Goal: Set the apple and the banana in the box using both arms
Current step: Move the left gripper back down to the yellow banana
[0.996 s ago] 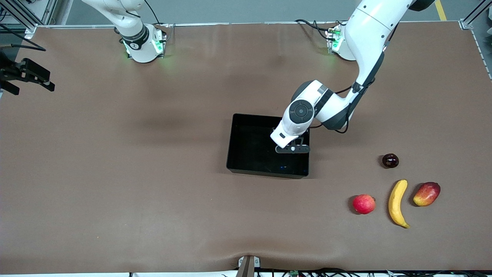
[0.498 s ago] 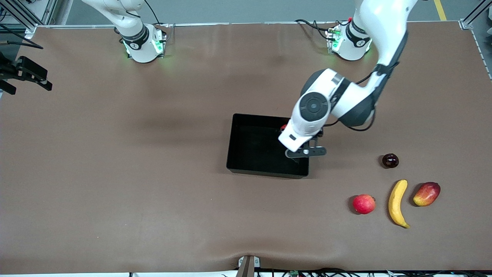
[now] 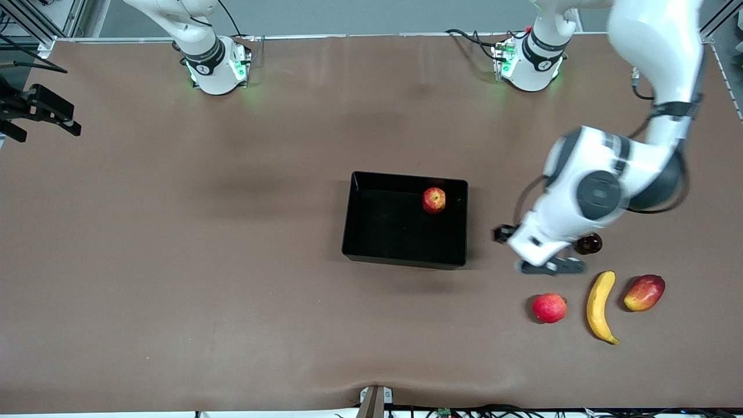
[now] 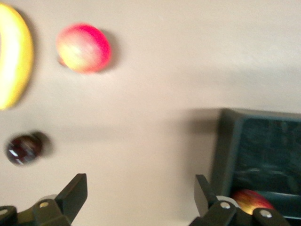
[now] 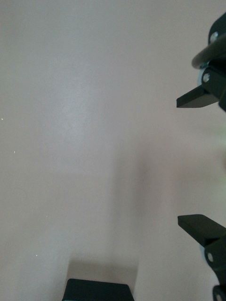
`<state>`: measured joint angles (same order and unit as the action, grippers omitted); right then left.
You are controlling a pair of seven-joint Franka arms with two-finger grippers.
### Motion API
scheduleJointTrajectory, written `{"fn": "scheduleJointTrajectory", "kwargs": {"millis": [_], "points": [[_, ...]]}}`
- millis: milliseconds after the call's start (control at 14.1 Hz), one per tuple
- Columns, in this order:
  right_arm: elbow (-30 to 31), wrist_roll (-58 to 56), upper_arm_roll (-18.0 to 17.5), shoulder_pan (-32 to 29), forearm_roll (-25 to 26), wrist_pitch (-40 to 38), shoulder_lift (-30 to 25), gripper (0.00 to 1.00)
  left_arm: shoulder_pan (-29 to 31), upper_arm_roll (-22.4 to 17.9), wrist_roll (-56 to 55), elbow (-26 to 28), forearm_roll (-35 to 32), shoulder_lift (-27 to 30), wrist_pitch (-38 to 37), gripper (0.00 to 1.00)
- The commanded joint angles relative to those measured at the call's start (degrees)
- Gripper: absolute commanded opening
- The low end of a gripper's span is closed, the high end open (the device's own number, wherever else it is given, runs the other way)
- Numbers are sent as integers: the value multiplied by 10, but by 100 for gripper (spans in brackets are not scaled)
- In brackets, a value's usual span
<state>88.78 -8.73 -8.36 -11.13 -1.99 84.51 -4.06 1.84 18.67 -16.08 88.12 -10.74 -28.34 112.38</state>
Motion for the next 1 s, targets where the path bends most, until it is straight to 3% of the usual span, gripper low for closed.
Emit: {"fn": "scheduleJointTrajectory", "kwargs": {"millis": [0, 356, 640, 925], "points": [[-12, -3, -5, -7, -7, -9, 4, 100, 33, 8, 80, -12, -18, -30, 56, 100], [-13, -4, -6, -2, -7, -9, 4, 100, 113, 6, 226, -15, -99, -109, 178, 100], [-13, -9, -5, -4, -6, -8, 4, 100, 124, -31, 292, -15, -111, -149, 259, 100], [-14, -9, -3, -9, -6, -8, 4, 100, 128, -43, 308, -15, -113, -185, 282, 100]]}}
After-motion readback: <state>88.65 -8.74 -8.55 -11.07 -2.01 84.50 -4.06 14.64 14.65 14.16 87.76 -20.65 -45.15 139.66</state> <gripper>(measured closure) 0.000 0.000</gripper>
